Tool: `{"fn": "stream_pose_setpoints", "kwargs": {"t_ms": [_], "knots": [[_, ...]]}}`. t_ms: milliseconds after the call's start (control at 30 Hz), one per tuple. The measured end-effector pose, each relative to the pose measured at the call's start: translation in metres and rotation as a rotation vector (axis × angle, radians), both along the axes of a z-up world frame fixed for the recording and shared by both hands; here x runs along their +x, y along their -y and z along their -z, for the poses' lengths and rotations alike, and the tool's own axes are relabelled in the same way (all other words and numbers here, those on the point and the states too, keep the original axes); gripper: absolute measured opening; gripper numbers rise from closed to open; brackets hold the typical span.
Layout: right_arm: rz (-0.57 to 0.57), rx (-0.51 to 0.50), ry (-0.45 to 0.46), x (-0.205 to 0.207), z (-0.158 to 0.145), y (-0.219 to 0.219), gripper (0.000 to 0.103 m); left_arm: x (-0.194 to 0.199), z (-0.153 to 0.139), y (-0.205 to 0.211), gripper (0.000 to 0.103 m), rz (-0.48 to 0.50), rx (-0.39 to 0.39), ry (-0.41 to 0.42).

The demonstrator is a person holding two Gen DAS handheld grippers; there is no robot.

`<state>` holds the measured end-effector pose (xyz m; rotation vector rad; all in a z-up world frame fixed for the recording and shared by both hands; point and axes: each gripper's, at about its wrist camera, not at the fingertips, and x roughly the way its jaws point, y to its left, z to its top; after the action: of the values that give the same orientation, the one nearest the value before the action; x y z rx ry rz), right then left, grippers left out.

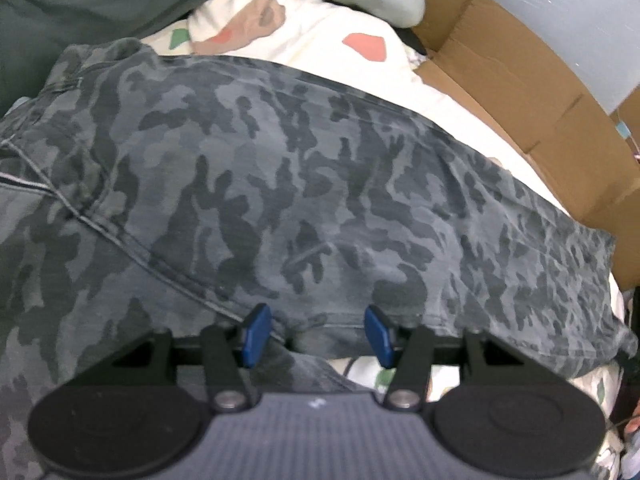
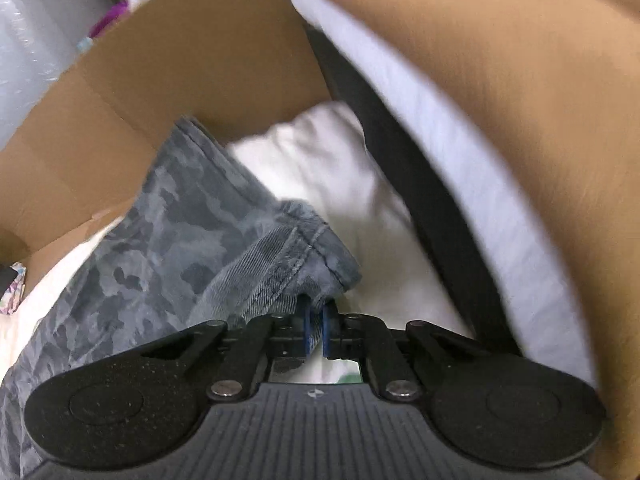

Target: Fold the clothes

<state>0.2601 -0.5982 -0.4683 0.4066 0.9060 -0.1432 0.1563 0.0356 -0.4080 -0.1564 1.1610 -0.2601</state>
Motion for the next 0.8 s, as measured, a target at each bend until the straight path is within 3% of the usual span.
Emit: {"fn": "stream_pose_setpoints", "kwargs": {"t_ms": [133, 433, 700, 800], "knots": [[-0.024, -0.081, -0.01, 0.004, -0.02, 0.001, 0.003, 0.0, 0.001, 0.008, 0.054, 0.026, -0.011, 0.009], [-0.048, -0.214, -0.064, 0.011, -0.02, -0.008, 0.003, -0.005, -0.002, 0.024, 0.053, 0.099, -0.033, 0.029], [-0.049, -0.261, -0.071, 0.018, -0.031, -0.009, 0.002, -0.001, 0.025, 0.029, 0.053, 0.101, -0.009, 0.022], [-0.075, -0.309, -0.112, 0.02, -0.025, -0.016, 0.002, 0.005, 0.039, 0.029, 0.046, 0.098, 0.021, 0.015]]}}
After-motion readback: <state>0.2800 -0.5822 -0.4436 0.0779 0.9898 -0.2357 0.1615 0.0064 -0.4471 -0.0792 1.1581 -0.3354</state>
